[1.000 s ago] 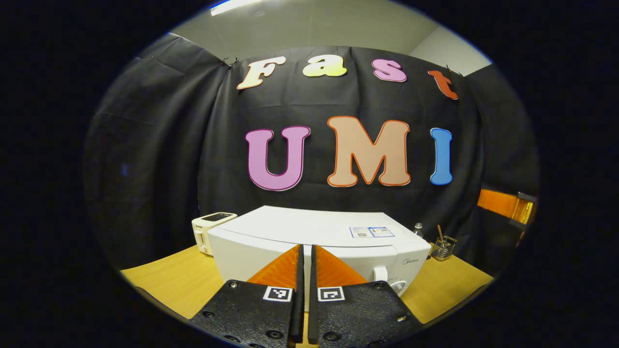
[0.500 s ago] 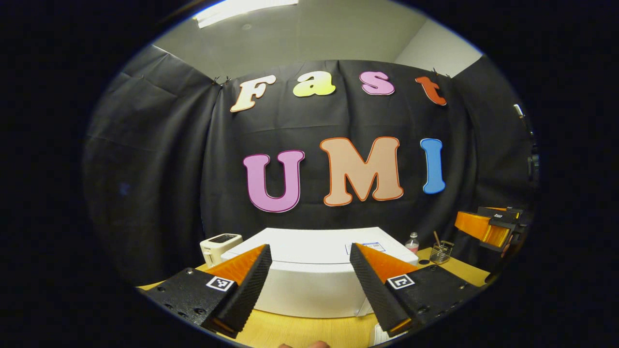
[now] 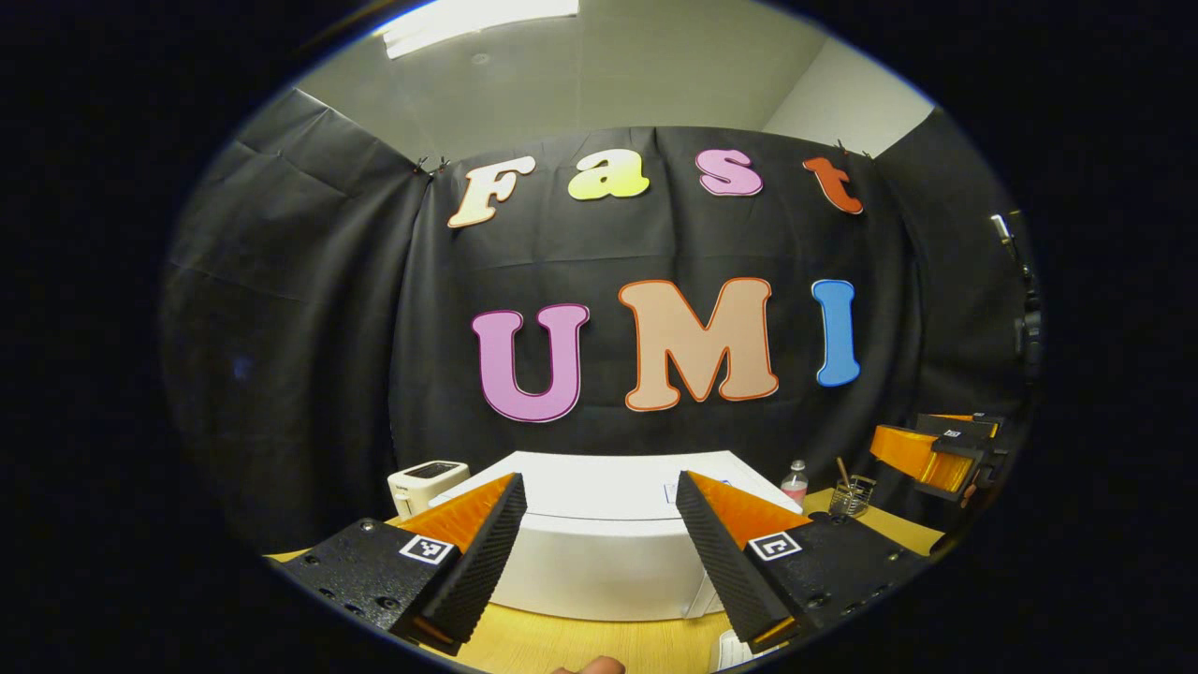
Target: Open the microwave oven with the left hand, put the food in, and close the microwave oven.
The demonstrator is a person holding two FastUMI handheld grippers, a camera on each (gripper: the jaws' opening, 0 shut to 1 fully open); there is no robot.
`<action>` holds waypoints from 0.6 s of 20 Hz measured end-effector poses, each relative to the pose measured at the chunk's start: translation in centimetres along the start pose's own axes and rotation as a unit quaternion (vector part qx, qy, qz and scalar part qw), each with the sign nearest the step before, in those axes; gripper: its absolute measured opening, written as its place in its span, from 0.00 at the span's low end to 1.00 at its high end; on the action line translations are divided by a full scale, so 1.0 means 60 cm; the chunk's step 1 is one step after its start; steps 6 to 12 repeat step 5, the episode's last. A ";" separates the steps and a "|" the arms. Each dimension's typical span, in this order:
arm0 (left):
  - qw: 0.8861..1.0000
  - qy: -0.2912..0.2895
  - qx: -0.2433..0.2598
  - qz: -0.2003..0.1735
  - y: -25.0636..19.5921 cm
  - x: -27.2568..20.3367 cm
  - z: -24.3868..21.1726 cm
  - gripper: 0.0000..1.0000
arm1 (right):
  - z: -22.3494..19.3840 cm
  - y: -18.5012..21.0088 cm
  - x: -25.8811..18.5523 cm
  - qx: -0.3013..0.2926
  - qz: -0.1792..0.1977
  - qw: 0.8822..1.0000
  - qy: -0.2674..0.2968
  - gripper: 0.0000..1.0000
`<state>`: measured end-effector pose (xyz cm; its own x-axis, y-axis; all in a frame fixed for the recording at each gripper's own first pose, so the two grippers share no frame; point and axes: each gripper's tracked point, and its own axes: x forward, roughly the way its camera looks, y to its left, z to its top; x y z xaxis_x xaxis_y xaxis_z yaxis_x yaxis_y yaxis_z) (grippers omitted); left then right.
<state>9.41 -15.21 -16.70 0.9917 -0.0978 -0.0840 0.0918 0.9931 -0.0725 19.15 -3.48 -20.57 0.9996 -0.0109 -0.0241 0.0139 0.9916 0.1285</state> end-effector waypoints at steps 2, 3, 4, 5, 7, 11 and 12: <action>1.000 -0.002 0.000 0.007 0.007 0.000 0.001 0.98 | 0.001 -0.001 0.002 0.000 -0.001 1.000 0.001 0.91; 1.000 -0.002 0.001 0.012 0.013 0.002 0.000 0.98 | 0.000 -0.002 0.002 0.000 -0.002 1.000 0.001 0.91; 1.000 -0.002 0.001 0.015 0.016 0.003 -0.002 0.98 | 0.001 -0.002 0.003 0.000 -0.003 1.000 0.001 0.91; 1.000 0.000 0.001 0.017 0.018 0.003 -0.004 0.98 | 0.001 -0.004 0.002 0.001 -0.004 1.000 0.001 0.91; 1.000 0.000 0.001 0.017 0.018 0.003 -0.004 0.98 | 0.001 -0.004 0.002 0.001 -0.004 1.000 0.001 0.91; 1.000 0.000 0.001 0.017 0.018 0.003 -0.004 0.98 | 0.001 -0.004 0.002 0.001 -0.004 1.000 0.001 0.91; 1.000 0.000 0.001 0.017 0.018 0.003 -0.004 0.98 | 0.001 -0.004 0.002 0.001 -0.004 1.000 0.001 0.91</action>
